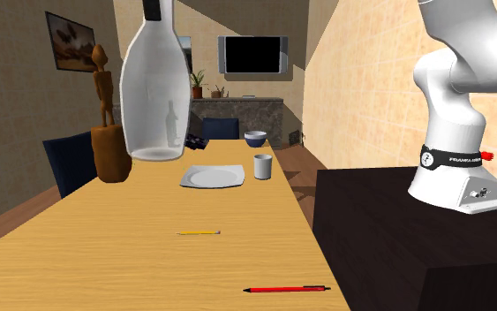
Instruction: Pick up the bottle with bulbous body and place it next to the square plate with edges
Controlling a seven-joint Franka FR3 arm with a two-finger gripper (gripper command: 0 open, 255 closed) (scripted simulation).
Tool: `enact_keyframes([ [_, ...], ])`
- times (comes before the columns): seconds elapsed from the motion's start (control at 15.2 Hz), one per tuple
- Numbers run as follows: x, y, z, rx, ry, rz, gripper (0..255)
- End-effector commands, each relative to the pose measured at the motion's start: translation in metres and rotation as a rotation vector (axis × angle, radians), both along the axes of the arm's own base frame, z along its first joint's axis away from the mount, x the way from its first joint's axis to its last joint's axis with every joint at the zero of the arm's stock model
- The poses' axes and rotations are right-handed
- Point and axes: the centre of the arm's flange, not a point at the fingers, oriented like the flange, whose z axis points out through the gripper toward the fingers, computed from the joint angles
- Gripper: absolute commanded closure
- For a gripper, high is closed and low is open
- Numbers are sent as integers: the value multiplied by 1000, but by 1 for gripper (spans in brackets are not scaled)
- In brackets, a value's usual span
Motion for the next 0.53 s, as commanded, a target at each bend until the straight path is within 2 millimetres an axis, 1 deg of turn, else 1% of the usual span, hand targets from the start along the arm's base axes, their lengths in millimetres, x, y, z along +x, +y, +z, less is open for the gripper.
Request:
enact_keyframes([
  [0.0,0,-1,10,0,0,0,255],
  [0.13,0,-1,17,0,0,0,255],
  [0.46,-11,-66,18,0,0,0,255],
])
